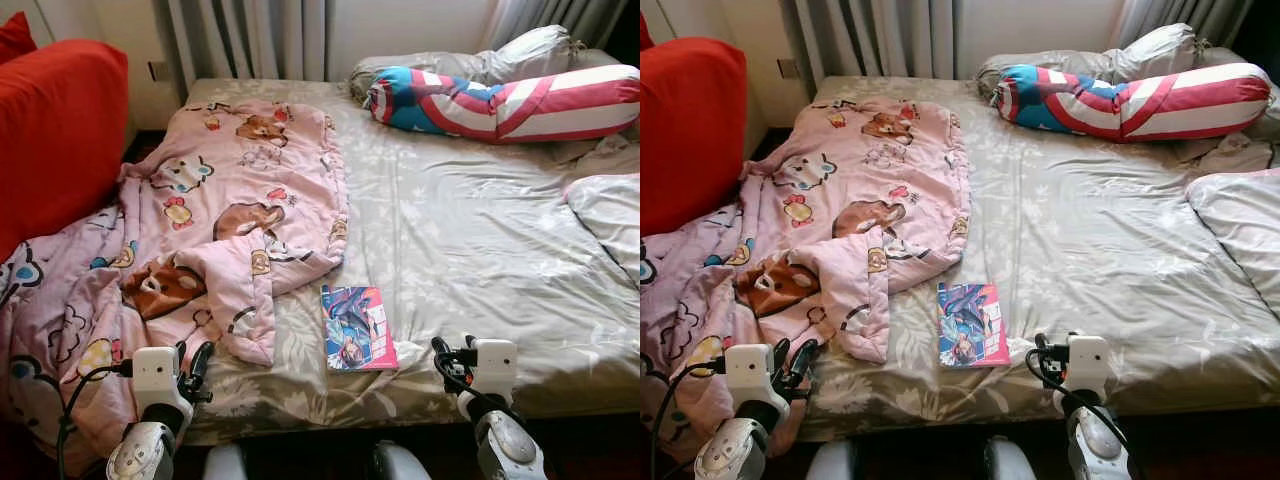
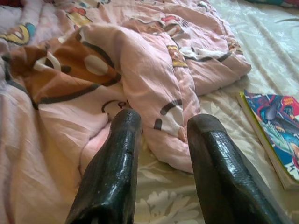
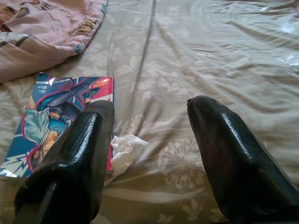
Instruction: Clean up the room
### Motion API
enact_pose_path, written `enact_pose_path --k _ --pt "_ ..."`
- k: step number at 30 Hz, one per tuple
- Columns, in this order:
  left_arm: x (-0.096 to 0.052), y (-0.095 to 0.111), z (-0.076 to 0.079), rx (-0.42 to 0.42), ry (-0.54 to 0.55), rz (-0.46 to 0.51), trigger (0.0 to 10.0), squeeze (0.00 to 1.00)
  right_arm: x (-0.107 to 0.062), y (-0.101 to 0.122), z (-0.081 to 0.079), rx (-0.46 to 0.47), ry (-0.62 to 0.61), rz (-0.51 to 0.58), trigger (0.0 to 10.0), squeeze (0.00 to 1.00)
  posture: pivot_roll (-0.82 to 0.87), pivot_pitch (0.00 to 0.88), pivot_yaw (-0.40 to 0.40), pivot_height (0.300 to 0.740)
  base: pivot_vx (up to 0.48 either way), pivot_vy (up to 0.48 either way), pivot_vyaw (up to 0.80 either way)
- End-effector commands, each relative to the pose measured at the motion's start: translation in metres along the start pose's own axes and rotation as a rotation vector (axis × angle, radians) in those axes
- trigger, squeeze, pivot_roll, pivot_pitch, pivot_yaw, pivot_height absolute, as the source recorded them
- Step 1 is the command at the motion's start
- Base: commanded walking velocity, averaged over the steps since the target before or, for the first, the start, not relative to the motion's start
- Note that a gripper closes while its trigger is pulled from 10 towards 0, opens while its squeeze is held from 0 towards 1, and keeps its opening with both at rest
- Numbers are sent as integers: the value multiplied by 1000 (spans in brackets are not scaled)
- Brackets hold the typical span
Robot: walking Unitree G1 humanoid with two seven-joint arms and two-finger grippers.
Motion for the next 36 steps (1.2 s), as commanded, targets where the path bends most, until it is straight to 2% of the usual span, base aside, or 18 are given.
enact_pose_path --k 1,16,21,32,36 --pt "-1 -2 -1 -1 -3 -11 10000 0 -2 0 4 3 -11 5 10000 0 -15 78 -63 613 0 0 0" --pt "0 -3 1 1 -3 -18 10000 0 0 0 -1 -25 8 -3 10000 0 -11 80 -67 613 0 0 0" --pt "-1 -4 -1 1 -1 -23 10000 0 -1 -1 -1 -19 8 -5 10000 0 -12 87 -65 613 0 0 622" --pt "0 -3 -2 5 -7 -22 10000 0 -1 -3 2 1 -11 -4 10000 0 -10 84 -59 613 0 0 0" --pt "1 -2 -1 2 -5 -18 10000 0 -1 -1 0 -39 6 5 10000 0 -10 85 -58 613 287 0 138"
Point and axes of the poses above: a point about 5 cm out from each wrist's last joint towards the gripper, its own x axis pointing out of the wrist towards the gripper, its own y axis along the axis of the wrist's last joint, z = x × y, the point moved 4 cm from there along x, pointing out of the wrist towards the gripper, and after that the axes turned 15 degrees about x, right-handed, at the moved point
